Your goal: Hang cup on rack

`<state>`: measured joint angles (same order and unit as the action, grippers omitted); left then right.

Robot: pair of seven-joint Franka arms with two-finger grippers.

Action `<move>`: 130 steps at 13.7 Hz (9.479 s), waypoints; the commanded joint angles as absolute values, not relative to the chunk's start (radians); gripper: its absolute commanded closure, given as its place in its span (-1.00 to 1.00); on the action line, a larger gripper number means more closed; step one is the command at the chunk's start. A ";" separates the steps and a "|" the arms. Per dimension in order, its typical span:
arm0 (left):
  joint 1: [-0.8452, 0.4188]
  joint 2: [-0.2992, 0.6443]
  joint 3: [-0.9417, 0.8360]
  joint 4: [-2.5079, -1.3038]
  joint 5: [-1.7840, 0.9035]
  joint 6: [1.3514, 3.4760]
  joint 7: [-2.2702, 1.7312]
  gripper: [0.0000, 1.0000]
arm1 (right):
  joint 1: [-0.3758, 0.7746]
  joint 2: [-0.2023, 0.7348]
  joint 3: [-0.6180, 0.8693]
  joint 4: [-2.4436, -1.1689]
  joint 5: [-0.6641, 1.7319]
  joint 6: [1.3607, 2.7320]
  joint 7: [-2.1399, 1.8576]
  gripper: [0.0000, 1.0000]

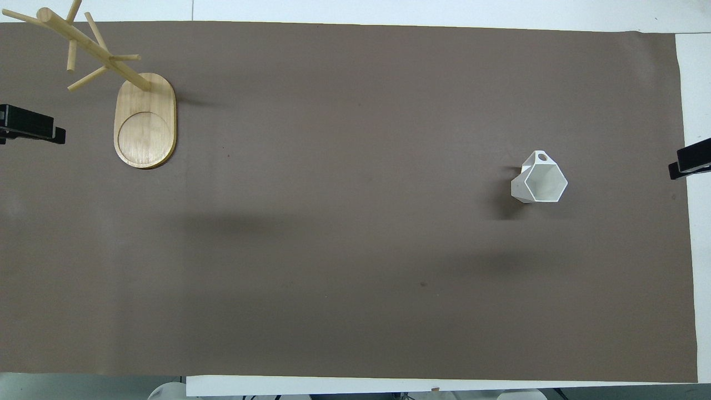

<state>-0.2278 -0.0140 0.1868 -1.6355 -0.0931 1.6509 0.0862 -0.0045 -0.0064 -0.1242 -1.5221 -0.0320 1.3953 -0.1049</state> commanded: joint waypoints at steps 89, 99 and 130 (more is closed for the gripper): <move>-0.567 -0.002 0.166 -1.621 0.051 1.654 -0.236 -0.99 | 0.567 0.425 -0.095 -1.847 1.815 2.195 -2.097 0.44; -0.735 0.135 0.153 -1.620 -0.046 1.773 -0.696 -0.99 | 0.609 0.420 -0.095 -1.839 1.813 2.273 -2.074 0.43; -0.631 0.199 0.166 -1.716 -0.138 2.260 -0.758 1.00 | 0.415 0.201 -0.103 -2.060 1.668 2.278 -2.085 -0.98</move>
